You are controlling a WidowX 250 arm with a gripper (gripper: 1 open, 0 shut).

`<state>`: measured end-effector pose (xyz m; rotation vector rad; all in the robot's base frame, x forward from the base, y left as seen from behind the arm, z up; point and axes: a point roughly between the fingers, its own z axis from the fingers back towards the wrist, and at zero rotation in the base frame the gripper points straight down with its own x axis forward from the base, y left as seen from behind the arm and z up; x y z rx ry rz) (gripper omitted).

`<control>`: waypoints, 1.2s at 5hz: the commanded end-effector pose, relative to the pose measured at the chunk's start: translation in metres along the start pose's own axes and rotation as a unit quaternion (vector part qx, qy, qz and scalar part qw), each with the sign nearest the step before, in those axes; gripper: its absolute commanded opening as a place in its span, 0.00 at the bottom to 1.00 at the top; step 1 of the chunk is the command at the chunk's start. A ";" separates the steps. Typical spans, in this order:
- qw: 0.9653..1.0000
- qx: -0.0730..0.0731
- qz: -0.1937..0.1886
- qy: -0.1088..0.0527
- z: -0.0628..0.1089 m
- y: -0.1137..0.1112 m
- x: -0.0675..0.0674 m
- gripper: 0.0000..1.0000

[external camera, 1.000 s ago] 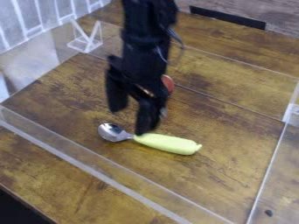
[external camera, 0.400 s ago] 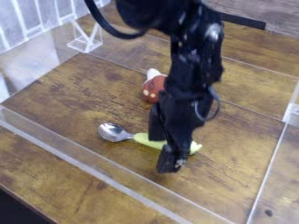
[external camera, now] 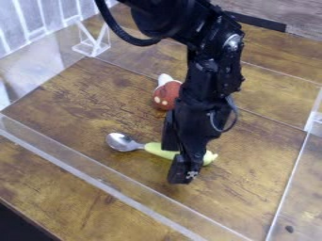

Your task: Move the green spoon to the left

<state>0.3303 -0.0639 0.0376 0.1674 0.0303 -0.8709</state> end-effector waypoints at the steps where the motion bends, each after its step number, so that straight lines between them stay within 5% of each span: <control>1: 1.000 0.009 0.002 -0.013 -0.004 0.014 -0.003 1.00; 2: 1.000 0.009 -0.004 -0.015 -0.005 0.024 -0.011 0.00; 5: 1.000 0.021 -0.009 -0.021 -0.001 0.026 -0.033 0.00; 6: 1.000 0.019 -0.001 -0.019 0.003 0.022 -0.029 0.00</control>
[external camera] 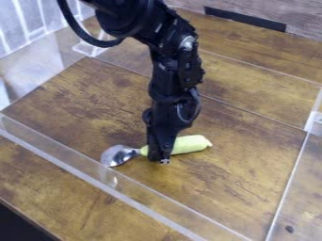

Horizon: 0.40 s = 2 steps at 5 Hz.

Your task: Move the green spoon to the left

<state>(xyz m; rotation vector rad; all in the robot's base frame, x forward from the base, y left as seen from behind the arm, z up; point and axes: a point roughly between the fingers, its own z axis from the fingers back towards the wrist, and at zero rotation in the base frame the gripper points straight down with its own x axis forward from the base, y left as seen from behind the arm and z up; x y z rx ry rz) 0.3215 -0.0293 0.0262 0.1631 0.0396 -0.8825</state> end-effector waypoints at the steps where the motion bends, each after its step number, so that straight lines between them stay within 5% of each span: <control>1: 0.999 0.018 0.017 -0.020 0.025 0.005 0.005 0.00; 2: 0.999 0.016 0.030 -0.018 0.031 0.002 0.008 0.00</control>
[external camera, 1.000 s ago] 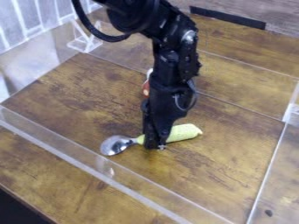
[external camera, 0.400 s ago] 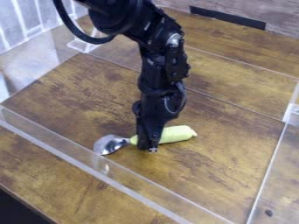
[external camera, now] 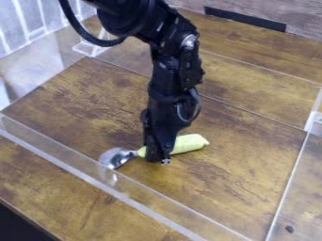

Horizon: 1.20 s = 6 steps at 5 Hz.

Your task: Move the green spoon to the left

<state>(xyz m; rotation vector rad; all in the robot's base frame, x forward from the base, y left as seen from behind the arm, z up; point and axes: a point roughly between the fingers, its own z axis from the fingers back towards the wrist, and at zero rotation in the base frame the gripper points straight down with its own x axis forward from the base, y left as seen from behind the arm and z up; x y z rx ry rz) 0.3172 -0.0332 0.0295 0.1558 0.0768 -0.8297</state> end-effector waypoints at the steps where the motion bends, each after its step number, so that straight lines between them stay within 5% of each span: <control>1: 0.998 0.029 -0.032 -0.040 0.030 0.003 0.016 0.00; 2: 0.996 0.035 -0.073 -0.045 0.030 0.000 0.025 0.00; 4: 0.993 0.047 -0.095 -0.050 0.045 0.005 0.044 0.00; 6: 0.990 0.080 -0.111 -0.026 0.087 0.037 0.023 0.00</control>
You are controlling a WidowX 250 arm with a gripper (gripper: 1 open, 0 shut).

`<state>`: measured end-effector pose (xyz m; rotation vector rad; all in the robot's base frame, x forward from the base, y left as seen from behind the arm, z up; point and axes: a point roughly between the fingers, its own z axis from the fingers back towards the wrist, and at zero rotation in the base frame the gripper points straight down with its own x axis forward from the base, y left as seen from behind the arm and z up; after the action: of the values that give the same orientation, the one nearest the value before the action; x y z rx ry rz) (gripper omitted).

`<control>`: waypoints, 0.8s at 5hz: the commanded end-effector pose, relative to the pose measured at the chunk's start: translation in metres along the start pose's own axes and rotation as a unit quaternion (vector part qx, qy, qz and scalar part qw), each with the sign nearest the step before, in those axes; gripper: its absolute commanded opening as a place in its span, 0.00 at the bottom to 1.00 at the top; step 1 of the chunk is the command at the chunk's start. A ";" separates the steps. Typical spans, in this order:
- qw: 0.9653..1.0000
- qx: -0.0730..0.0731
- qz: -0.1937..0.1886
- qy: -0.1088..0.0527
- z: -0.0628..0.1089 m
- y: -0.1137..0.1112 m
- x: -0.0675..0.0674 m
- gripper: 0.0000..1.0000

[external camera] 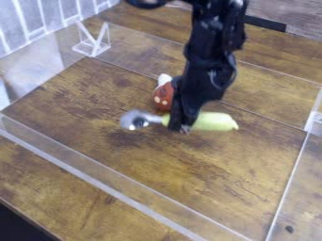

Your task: Move the green spoon to the left

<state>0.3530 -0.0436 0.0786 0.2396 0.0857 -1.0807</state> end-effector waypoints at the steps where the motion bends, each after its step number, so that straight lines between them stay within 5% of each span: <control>1: 0.998 0.056 0.025 -0.011 0.059 0.033 -0.027 0.00; 2: 0.995 0.062 0.072 0.013 0.064 0.047 -0.064 0.00; 4: 0.991 0.075 0.109 0.002 0.034 0.048 -0.129 0.00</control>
<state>0.3335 0.0762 0.1138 0.3276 0.0620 -0.8884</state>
